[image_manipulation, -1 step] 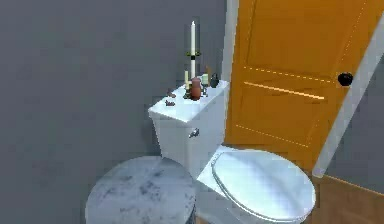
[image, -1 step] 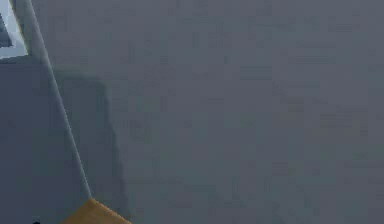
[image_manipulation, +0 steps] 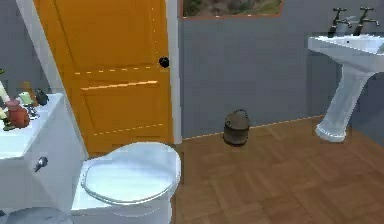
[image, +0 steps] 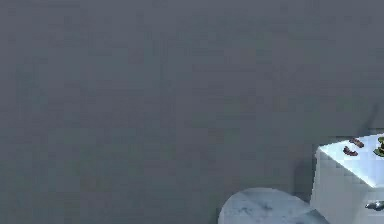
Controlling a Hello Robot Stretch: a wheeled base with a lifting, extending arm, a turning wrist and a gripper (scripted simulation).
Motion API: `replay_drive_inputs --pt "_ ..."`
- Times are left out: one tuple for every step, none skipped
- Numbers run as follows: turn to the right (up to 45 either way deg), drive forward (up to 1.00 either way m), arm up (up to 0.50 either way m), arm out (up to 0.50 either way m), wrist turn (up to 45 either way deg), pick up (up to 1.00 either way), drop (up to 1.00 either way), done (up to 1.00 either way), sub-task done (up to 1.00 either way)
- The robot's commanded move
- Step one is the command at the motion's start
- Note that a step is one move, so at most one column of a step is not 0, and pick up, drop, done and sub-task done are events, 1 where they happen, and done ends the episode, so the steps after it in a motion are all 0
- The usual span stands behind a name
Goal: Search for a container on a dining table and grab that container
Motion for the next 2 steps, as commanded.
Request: replay_drive_inputs --pt "45.0 0.00 0.00 0.00 0.0 0.00 0.00 0.00 0.00" --pt "45.0 0.00 0.00 0.00 0.0 0.00 0.00 0.00 0.00"
